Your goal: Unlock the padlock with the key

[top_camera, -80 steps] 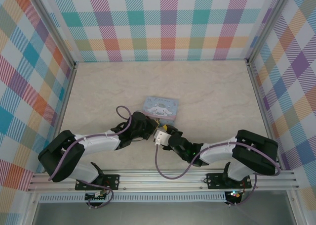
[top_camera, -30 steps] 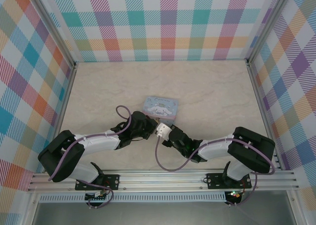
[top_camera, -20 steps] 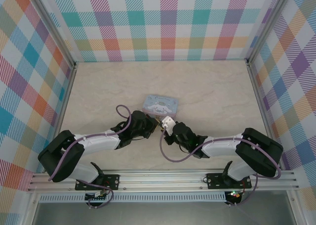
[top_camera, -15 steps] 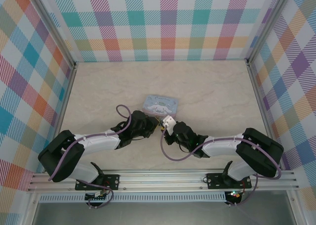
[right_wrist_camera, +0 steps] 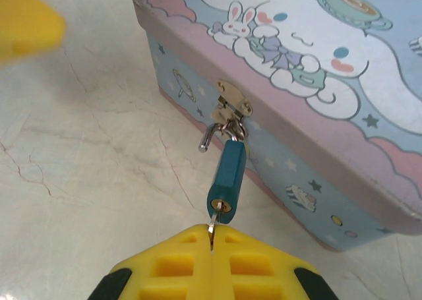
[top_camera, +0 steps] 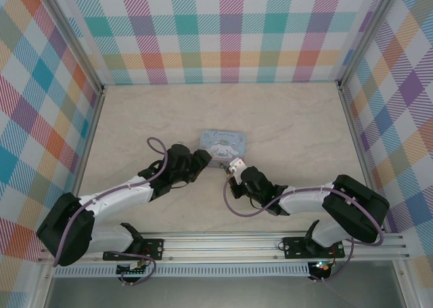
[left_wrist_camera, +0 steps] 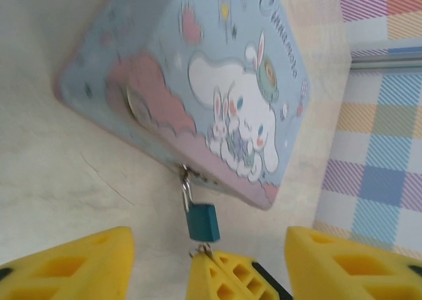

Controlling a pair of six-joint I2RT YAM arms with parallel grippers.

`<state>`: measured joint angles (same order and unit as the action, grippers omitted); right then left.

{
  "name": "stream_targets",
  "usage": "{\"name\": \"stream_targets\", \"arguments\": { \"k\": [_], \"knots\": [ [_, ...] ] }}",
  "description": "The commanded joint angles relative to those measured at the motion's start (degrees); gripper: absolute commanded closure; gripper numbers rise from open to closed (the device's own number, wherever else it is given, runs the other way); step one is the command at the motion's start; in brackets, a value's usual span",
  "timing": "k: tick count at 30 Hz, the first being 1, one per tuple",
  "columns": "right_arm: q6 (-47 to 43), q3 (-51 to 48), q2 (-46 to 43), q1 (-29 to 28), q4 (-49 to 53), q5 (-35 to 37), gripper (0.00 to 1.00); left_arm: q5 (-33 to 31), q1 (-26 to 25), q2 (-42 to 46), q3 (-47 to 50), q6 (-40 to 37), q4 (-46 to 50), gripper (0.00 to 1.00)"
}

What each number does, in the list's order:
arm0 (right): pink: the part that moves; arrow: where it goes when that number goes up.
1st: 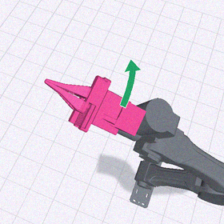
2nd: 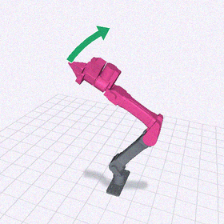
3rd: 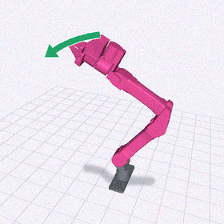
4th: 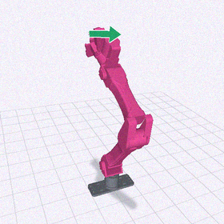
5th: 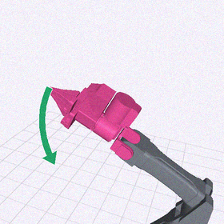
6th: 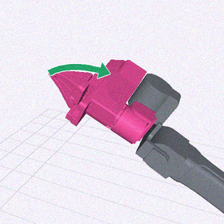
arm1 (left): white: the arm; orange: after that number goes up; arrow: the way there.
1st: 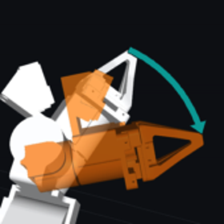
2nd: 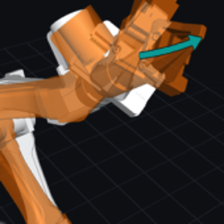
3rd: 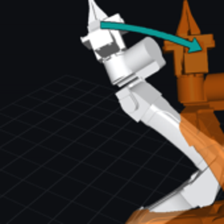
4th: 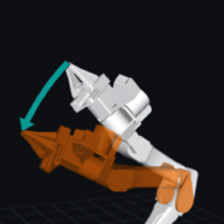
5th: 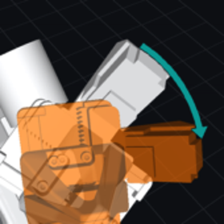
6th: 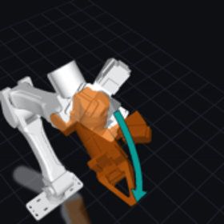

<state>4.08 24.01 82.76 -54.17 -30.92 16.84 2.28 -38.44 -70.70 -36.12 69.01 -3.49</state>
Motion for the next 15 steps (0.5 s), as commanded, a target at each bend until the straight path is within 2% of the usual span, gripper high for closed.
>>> {"name": "stream_targets", "arguments": {
  "k": [1, 5, 8, 12, 15],
  "knots": [
    [2.6, -1.3, 0.3, 0.6, -1.2, -1.1, 1.00, -0.4, 4.4, 3.0, -4.3, -9.2, 10.2, 0.28],
    [5.4, -1.8, -0.4, 1.6, -1.4, -3.7, 1.00, 3.9, 11.4, 2.2, -8.2, -17.1, 13.7, 0.00],
    [8.0, -2.0, -0.6, 2.6, -0.9, -4.7, 1.00, 7.1, 14.5, -2.6, -14.8, -27.7, 18.7, 0.00],
    [11.8, -1.4, -0.7, 4.7, 0.9, -7.2, 1.00, 13.9, 15.9, -13.5, -25.2, -39.7, 25.3, 0.00],
    [13.3, -1.5, -0.8, 6.1, 1.3, -9.2, 1.00, 13.6, 15.9, -19.7, -29.6, -46.0, 25.6, 0.00]
  ]
}}
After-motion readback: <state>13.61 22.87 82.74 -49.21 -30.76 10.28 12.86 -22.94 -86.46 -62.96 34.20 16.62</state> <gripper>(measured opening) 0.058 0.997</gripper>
